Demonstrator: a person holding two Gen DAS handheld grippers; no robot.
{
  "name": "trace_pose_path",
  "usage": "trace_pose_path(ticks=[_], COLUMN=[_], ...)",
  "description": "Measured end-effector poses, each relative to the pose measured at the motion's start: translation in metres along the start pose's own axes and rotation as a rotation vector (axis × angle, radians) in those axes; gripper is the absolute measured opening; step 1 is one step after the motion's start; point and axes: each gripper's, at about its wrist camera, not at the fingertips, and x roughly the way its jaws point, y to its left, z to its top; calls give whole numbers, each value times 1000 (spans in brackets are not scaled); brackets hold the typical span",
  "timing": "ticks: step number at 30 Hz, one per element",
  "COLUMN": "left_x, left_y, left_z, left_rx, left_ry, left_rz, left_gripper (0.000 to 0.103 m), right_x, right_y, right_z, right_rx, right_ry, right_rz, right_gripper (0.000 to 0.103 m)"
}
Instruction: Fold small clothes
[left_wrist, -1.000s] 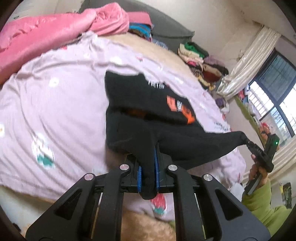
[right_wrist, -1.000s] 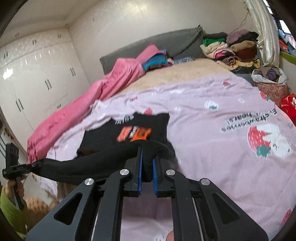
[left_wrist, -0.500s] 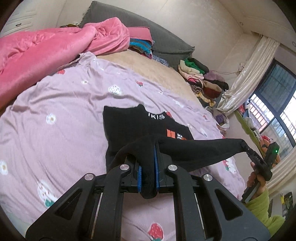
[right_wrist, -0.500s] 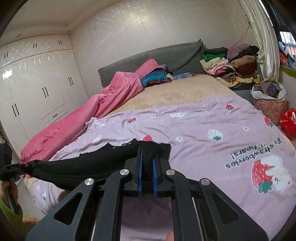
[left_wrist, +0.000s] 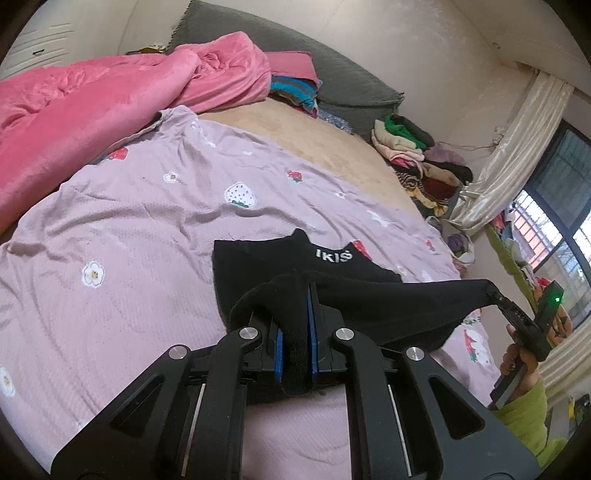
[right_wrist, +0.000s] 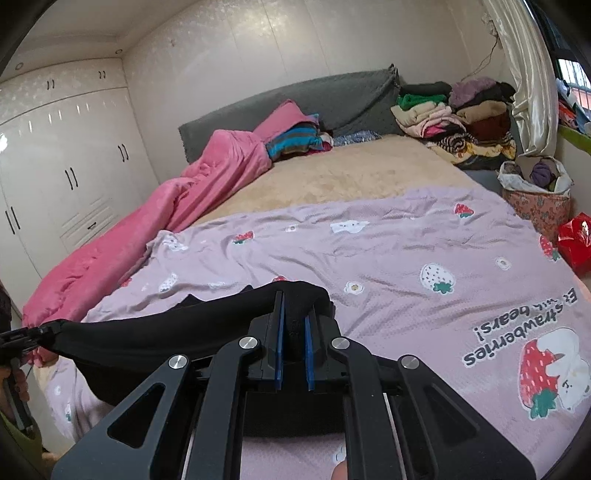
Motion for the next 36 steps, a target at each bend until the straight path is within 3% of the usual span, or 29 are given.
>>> trace_pose_path(ticks=[24, 26, 27, 28, 30, 33, 34, 36], left_x=[88, 90, 90, 88, 83, 71, 66, 59], left_y=[34, 36, 37, 37, 37, 34, 32, 28], left_z=[10, 8, 8, 7, 7, 10, 11, 11], left_rx=[6, 1, 2, 8, 15, 35, 43, 55], left_ry=[80, 79, 77, 73, 56, 25, 13, -3], left_rz=[87, 90, 96, 101, 115, 124, 125, 129], left_gripper=[7, 9, 13, 15, 33, 38, 42, 62], right_x=[103, 108, 110, 109, 108, 104, 103, 99], right_y=[-6, -6, -4, -2, 0, 7, 8, 14], right_z=[-14, -16, -18, -19, -21, -26, -27, -31], right_rx=[-21, -27, -33, -42, -59, -89, -96, -116], right_ry=[130, 133, 137, 130, 116, 112, 110, 105], right_rz=[-133, -147, -158, -170, -167, -155, -152, -141], right_gripper=[9, 16, 20, 33, 38, 46, 55, 59])
